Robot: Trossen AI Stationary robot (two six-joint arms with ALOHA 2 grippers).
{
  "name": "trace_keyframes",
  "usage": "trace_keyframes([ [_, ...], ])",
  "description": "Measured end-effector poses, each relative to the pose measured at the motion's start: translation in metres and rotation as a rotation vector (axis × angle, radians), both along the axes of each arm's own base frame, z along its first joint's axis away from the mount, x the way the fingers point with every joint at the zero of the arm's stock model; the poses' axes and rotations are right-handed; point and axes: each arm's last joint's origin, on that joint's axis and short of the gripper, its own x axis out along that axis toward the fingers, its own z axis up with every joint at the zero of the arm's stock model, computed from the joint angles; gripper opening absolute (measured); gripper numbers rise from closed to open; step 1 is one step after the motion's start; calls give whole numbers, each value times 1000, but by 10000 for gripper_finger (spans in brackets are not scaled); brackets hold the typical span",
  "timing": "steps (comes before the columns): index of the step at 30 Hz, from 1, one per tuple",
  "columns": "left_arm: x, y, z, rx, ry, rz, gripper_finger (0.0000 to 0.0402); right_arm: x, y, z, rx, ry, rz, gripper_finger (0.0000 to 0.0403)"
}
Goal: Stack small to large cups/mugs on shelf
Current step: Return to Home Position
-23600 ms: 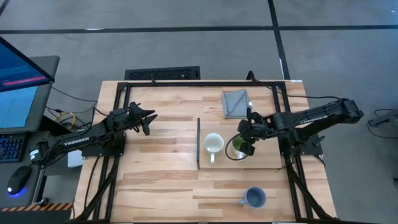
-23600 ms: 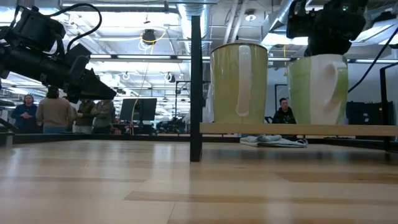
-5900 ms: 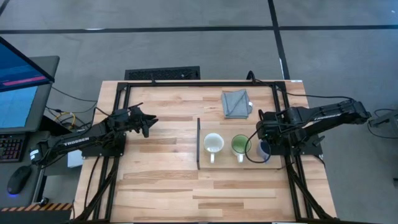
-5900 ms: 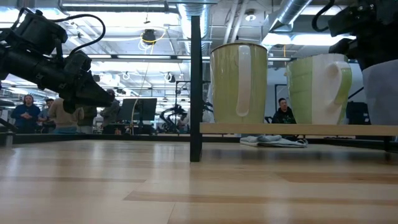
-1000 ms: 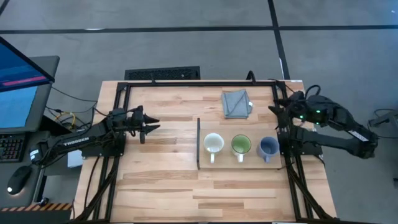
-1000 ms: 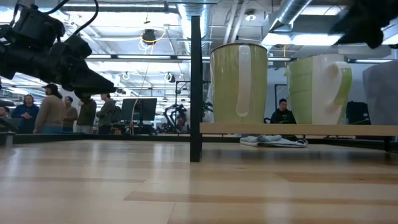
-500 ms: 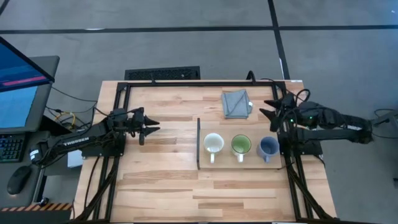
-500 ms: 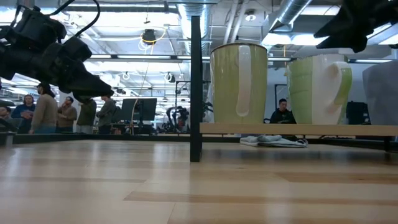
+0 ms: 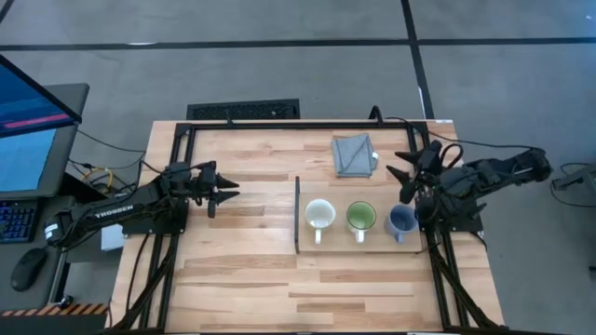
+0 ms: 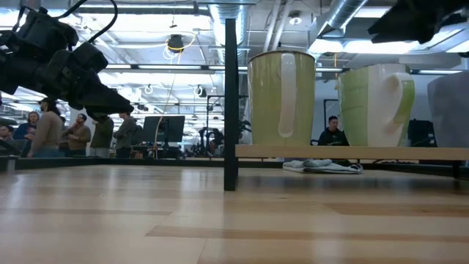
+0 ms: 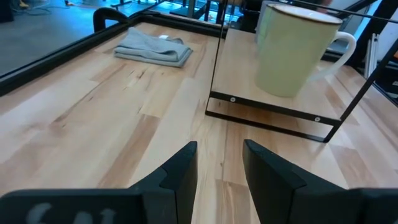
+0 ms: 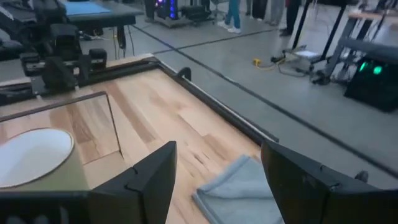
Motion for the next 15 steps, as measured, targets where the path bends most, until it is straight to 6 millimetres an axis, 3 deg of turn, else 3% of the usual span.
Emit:
trace_keyframes([
  [3, 0, 0, 0, 10, 2, -1, 119, 6, 5, 1, -38, 10, 9, 256],
  [15, 1, 6, 13, 199, -94, 114, 119, -3, 4, 7, -63, -10, 45, 256],
])
